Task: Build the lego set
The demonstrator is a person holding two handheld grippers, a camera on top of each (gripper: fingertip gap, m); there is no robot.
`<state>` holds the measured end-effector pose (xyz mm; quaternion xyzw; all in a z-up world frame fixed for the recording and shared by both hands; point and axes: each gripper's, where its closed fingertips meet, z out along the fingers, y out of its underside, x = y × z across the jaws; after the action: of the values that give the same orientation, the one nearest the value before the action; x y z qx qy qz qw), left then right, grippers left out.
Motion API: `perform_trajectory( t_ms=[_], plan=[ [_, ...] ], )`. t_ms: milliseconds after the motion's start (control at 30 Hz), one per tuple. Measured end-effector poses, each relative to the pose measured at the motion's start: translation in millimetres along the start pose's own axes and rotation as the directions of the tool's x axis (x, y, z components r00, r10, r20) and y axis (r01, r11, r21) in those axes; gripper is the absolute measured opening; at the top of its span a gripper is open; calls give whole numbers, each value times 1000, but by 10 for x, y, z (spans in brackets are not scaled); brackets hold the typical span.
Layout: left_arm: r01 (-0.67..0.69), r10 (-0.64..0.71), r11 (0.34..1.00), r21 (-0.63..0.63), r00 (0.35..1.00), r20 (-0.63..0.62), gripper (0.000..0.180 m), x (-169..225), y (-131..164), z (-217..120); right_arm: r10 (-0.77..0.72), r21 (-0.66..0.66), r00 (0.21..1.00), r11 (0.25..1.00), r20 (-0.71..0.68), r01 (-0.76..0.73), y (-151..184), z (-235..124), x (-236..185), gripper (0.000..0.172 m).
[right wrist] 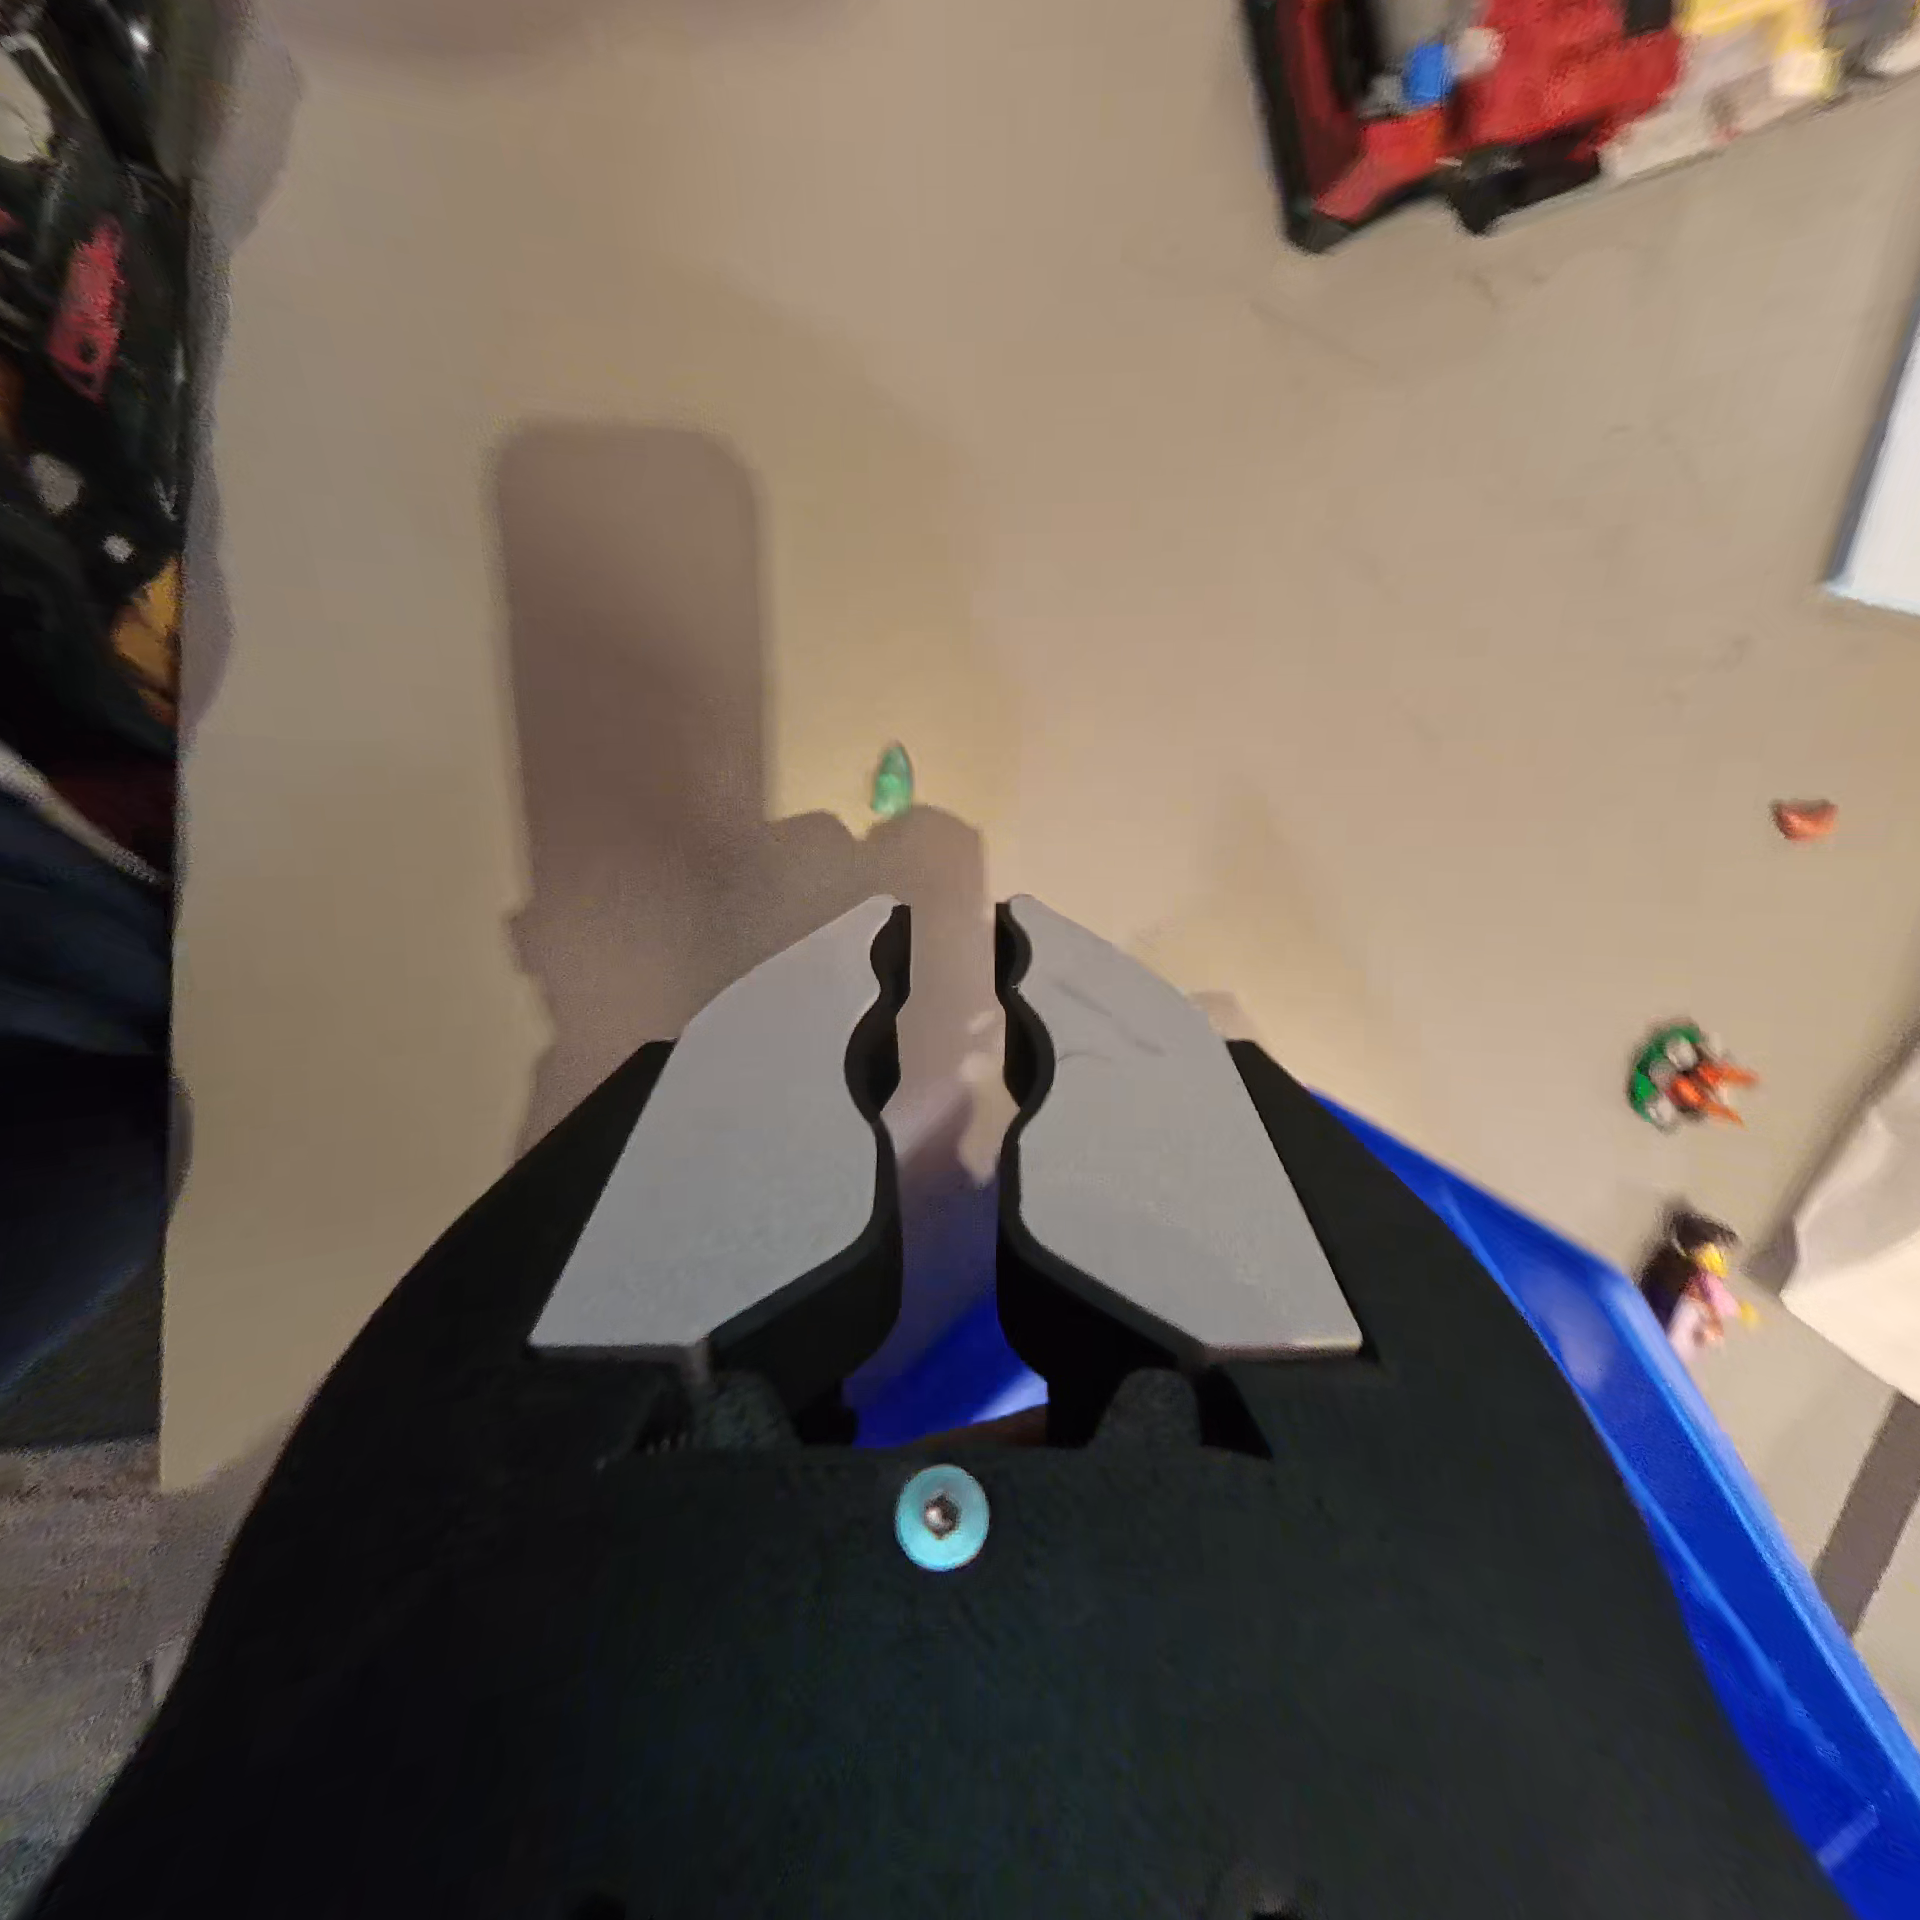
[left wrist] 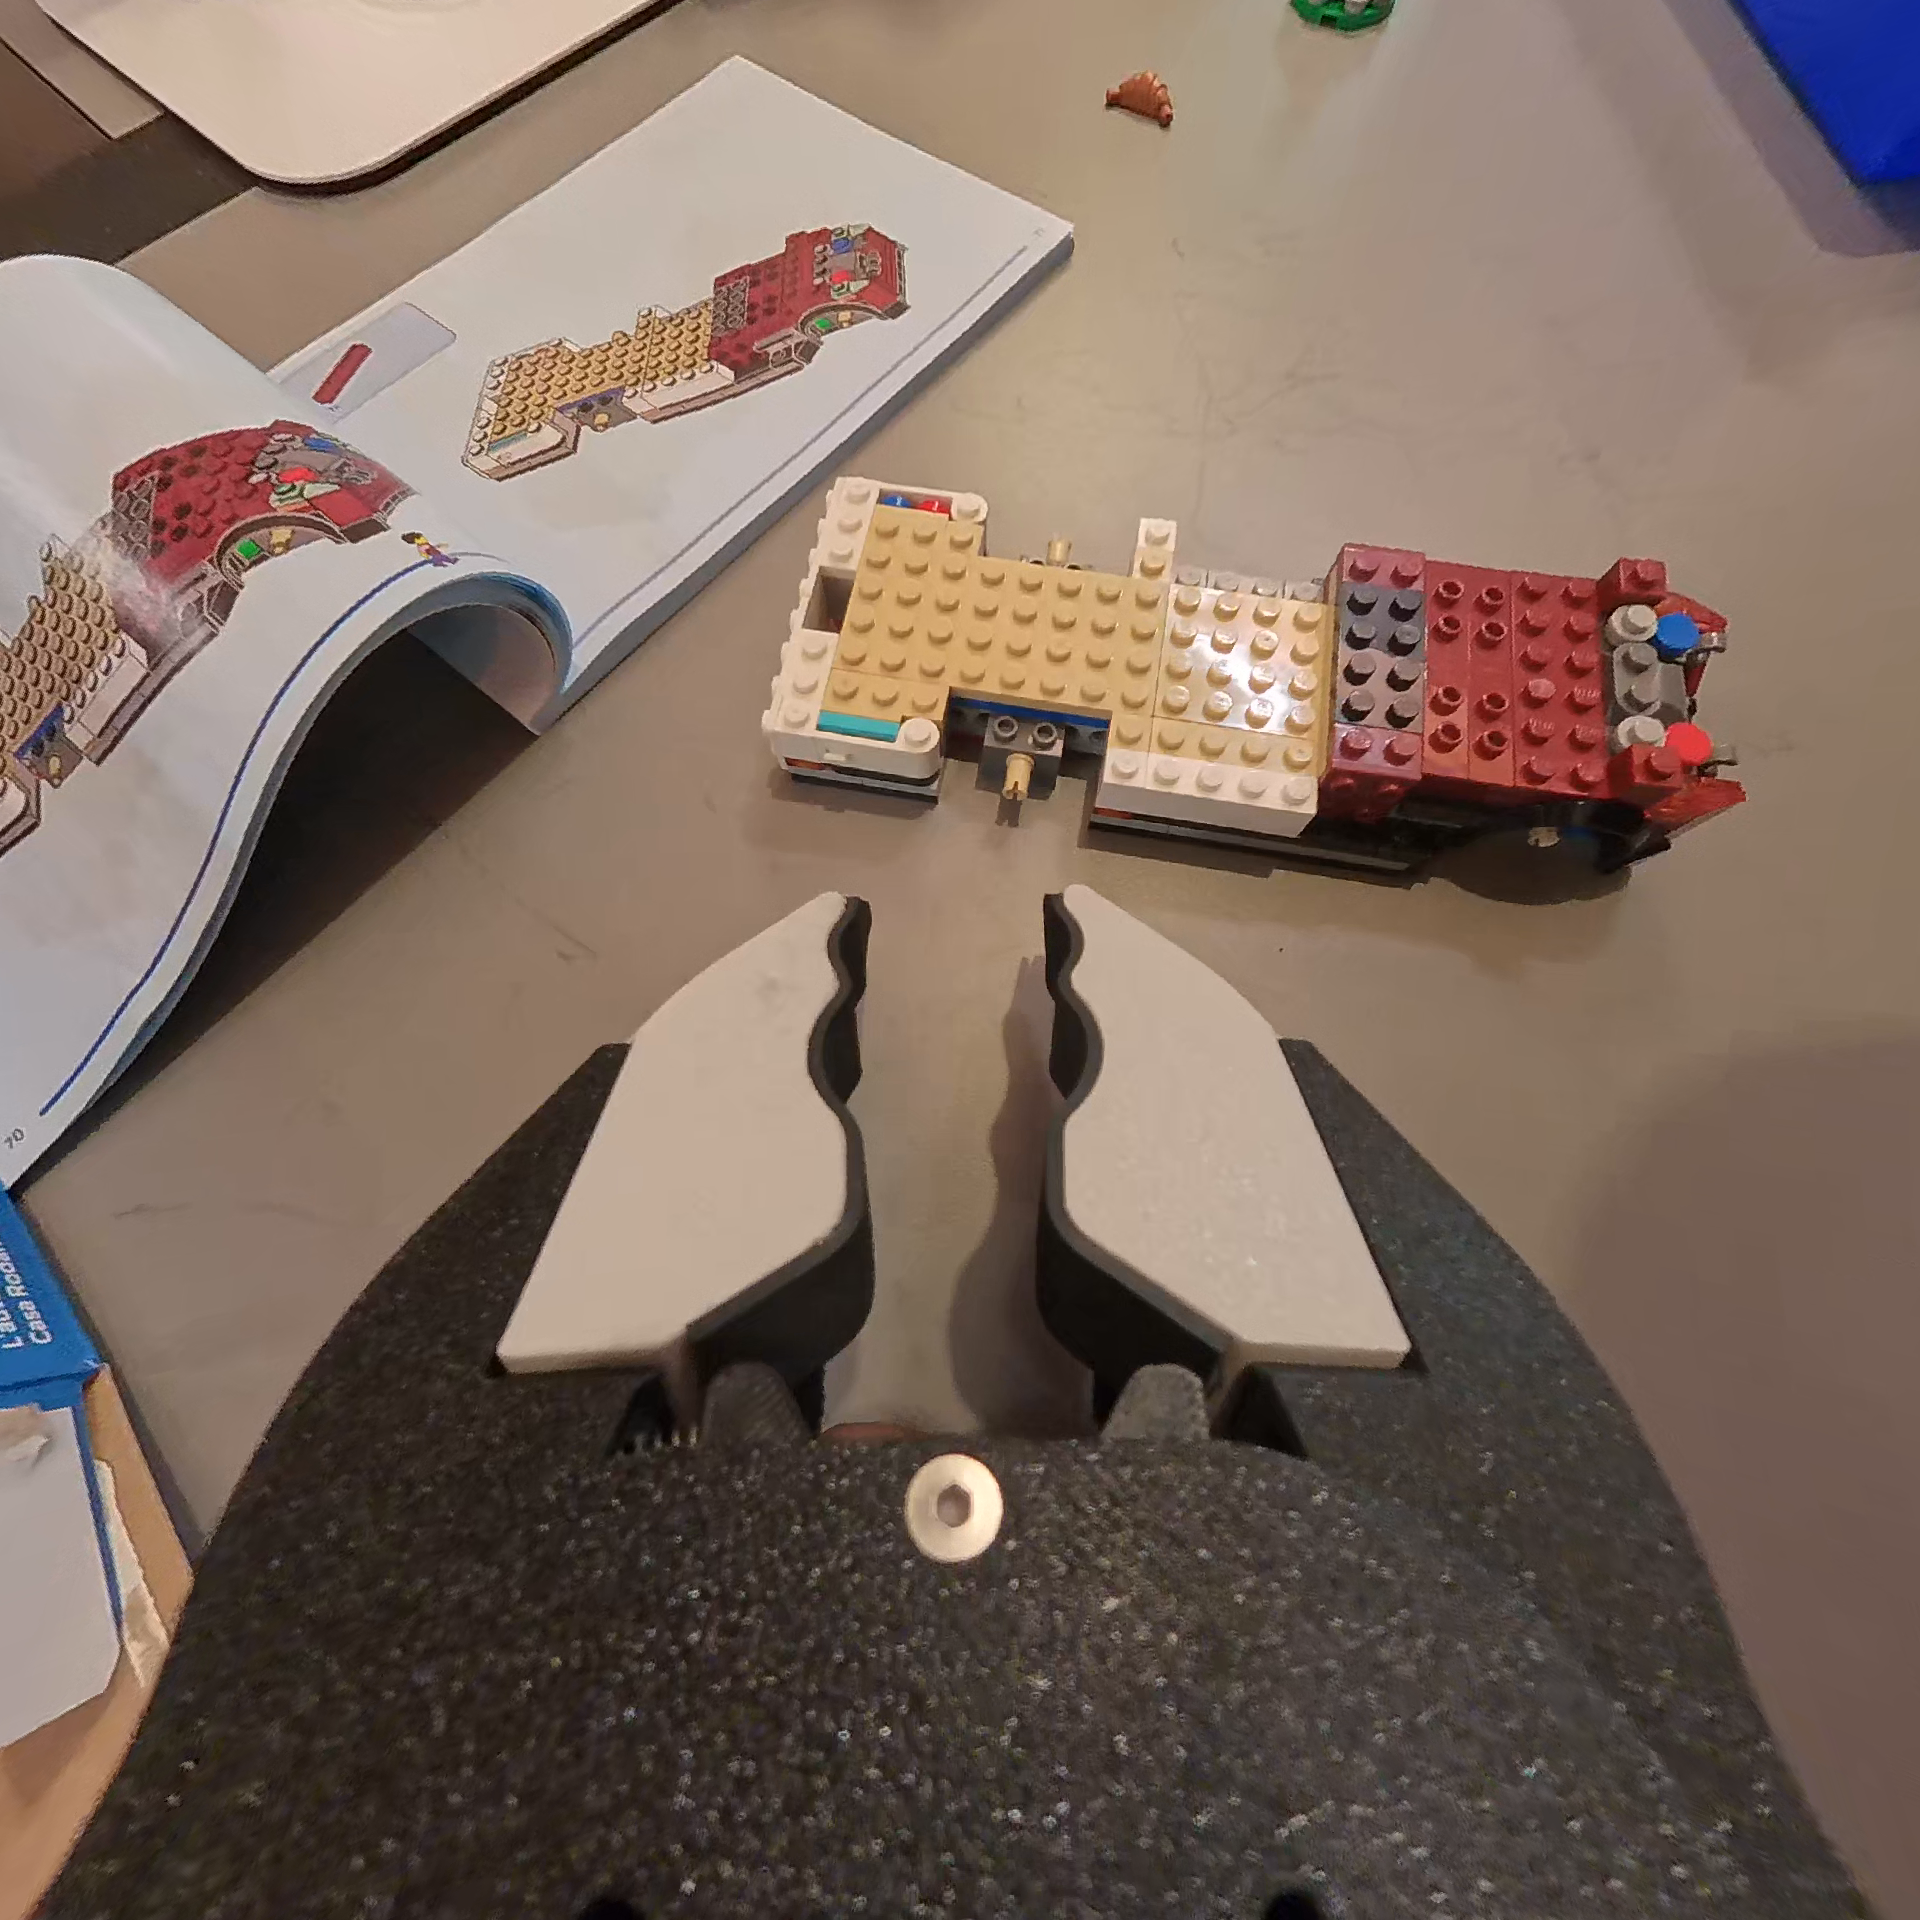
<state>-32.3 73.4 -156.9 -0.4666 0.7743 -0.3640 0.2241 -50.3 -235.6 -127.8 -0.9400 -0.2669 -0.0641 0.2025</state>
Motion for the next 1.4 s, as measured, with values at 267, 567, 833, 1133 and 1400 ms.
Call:
perform_trajectory(
  t_ms=[267, 567, 833, 1133, 1400],
  plan=[
    [33, -33, 999, 3, 999, -25, 33, -9, -3, -3, 176, 8, 982, 984, -64, -176, 796, -495, 572, 17],
    [86, -86, 996, 11, 996, -33, 32, -57, -11, -16, 92, -40, 983, 995, 157, -86, 1030, 17, 463, 17],
    [92, -93, 995, -33, 995, -31, 31, -77, 26, 33, 50, 37, 965, 997, 256, -62, 1022, 163, 432, 17],
    [88, -89, 996, -21, 996, -28, 31, -77, 13, 14, 25, -6, 973, 1000, 230, -25, 1071, 181, 422, 8],
    [53, -52, 999, 12, 998, -31, 31, -37, -25, -27, 38, -37, 999, 999, -30, -39, 967, -253, 693, 8]
  ],
)
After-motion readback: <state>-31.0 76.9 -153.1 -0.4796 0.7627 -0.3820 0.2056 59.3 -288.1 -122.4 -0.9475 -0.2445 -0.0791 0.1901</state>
